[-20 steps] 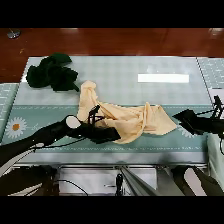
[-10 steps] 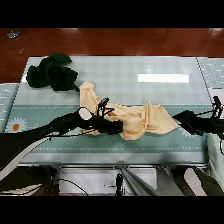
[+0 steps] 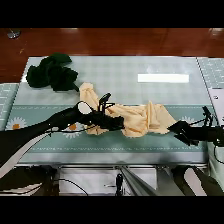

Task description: Fold the shirts.

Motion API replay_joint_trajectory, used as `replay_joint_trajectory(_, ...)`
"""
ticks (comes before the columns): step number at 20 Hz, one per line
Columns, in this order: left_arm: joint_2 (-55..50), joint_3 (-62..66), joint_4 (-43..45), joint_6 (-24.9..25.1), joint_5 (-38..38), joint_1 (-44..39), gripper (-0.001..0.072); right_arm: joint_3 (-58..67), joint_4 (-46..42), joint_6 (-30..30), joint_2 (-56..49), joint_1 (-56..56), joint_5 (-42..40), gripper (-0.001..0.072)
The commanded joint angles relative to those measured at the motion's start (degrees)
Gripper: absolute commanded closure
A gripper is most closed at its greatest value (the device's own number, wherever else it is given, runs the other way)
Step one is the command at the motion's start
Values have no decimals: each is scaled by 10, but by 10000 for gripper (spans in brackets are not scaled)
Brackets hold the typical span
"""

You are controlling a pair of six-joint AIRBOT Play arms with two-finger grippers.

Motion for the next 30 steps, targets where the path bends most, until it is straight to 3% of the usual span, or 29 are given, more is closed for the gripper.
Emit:
replay_joint_trajectory(1, 0, 2, 0, 2, -3, 2, 684, -6, 4, 2, -23, 9, 3, 91)
replay_joint_trajectory(7, 0, 2, 0, 2, -18, 2, 684, 45, 43, 26, -116, 96, -127, 91)
replay_joint_trajectory(11, 0, 2, 0, 2, -23, 2, 684, 108, 64, 43, -190, 132, -146, 107)
replay_joint_trajectory(13, 0, 2, 0, 2, -23, 2, 684, 123, 71, 45, -217, 163, -156, 305)
replay_joint_trajectory(14, 0, 3, 0, 1, -25, 2, 684, 130, 70, 37, -226, 178, -156, 562)
replay_joint_trajectory(15, 1, 3, 0, 2, -30, 2, 684, 139, 70, 22, -228, 191, -156, 690)
replay_joint_trajectory(20, 35, 97, 0, 45, -162, 108, 684, 311, 46, 17, -211, 198, -75, 691)
replay_joint_trajectory(27, 142, 473, 0, -13, -164, 338, 685, 861, 12, 55, -198, 198, 28, 692)
replay_joint_trajectory(30, 189, 595, 0, -21, -175, 436, 685, 1010, -38, 59, -159, 198, 54, 692)
